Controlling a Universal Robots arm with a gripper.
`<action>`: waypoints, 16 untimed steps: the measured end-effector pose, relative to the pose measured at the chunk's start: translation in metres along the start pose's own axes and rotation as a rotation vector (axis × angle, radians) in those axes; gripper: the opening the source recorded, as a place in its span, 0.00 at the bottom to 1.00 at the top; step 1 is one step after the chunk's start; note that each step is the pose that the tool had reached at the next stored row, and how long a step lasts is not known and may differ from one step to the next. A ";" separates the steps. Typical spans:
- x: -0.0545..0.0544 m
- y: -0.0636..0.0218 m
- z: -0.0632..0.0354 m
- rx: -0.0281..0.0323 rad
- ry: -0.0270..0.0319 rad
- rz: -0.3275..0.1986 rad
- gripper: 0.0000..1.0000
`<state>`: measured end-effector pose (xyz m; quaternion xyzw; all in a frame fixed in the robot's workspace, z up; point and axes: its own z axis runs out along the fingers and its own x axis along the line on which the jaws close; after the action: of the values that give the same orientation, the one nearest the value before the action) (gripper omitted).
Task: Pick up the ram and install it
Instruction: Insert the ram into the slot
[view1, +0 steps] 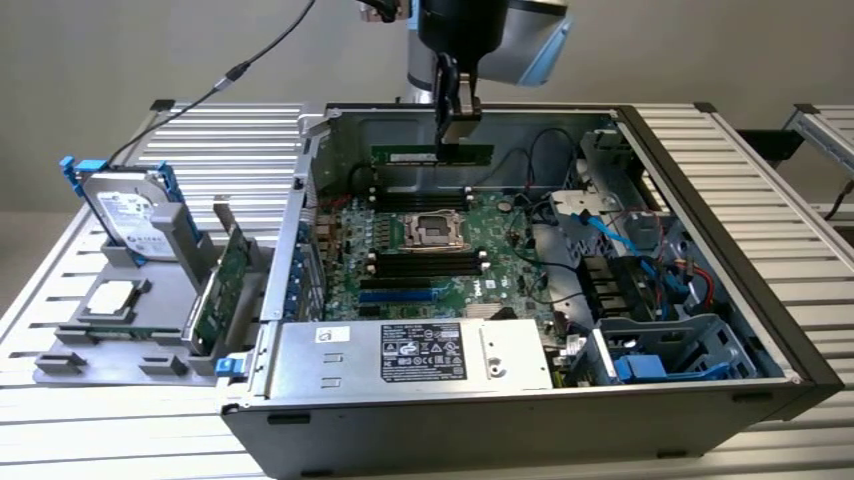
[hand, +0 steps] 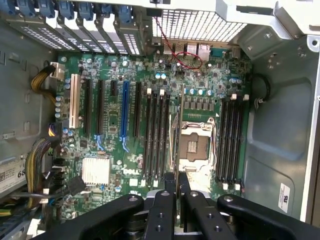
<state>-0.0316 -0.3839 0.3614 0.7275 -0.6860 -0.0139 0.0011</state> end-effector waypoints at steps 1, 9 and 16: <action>0.001 0.0004 0.0017 -0.0001 0.0002 0.000 0.14; 0.010 0.0016 0.0162 0.0000 0.0000 -0.001 0.14; 0.014 0.0016 0.0288 0.0000 0.0001 -0.001 0.14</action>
<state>-0.0330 -0.3973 0.3324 0.7279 -0.6856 -0.0139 0.0012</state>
